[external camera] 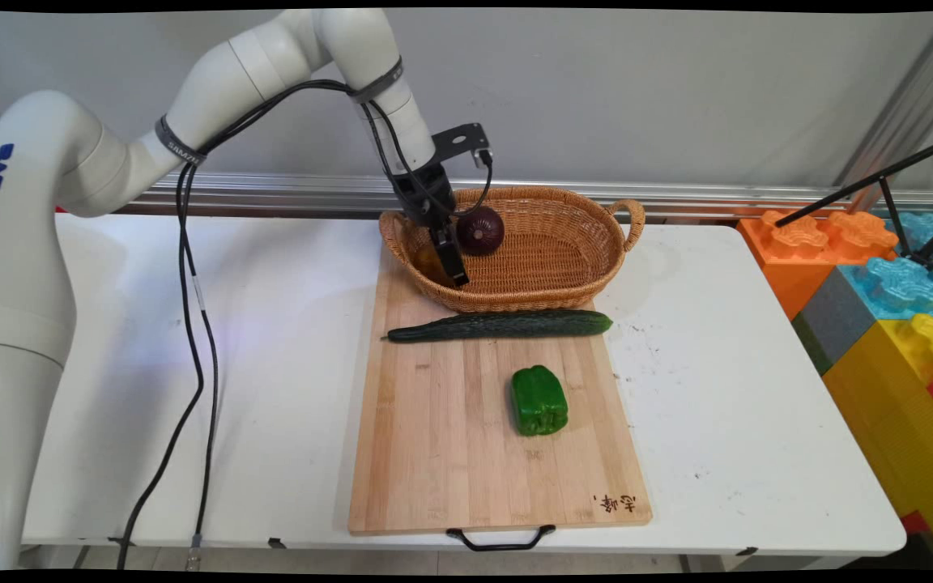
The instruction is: Pick up the potato from the vegetable basket, then place the picked object on the cutting board
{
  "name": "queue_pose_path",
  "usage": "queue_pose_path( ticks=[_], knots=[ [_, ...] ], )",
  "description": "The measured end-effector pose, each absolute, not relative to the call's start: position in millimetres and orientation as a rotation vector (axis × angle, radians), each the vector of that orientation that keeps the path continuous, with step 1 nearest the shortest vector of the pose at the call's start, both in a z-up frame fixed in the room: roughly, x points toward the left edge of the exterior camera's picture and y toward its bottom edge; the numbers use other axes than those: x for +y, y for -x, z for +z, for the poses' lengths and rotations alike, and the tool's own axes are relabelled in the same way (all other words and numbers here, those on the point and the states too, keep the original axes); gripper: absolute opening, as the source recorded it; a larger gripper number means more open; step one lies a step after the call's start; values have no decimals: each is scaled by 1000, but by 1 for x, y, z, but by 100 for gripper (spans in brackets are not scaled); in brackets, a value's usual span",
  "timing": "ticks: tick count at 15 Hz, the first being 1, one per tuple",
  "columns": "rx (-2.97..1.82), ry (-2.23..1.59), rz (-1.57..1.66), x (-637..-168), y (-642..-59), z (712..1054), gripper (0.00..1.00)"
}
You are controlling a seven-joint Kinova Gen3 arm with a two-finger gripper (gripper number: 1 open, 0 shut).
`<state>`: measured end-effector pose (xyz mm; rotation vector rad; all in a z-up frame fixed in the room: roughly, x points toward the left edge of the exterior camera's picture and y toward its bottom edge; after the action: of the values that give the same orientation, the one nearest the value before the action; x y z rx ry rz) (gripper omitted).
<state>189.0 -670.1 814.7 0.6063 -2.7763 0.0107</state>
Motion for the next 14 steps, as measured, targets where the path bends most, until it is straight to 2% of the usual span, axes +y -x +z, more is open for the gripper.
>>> queue_pose_path(
  ticks=[11,12,14],
  knots=[
    [-2806,-556,39,-673,-192,803,100],
    [-2809,-548,42,-673,-192,803,0],
    [-2813,-532,50,-674,-191,802,0]
  ],
)
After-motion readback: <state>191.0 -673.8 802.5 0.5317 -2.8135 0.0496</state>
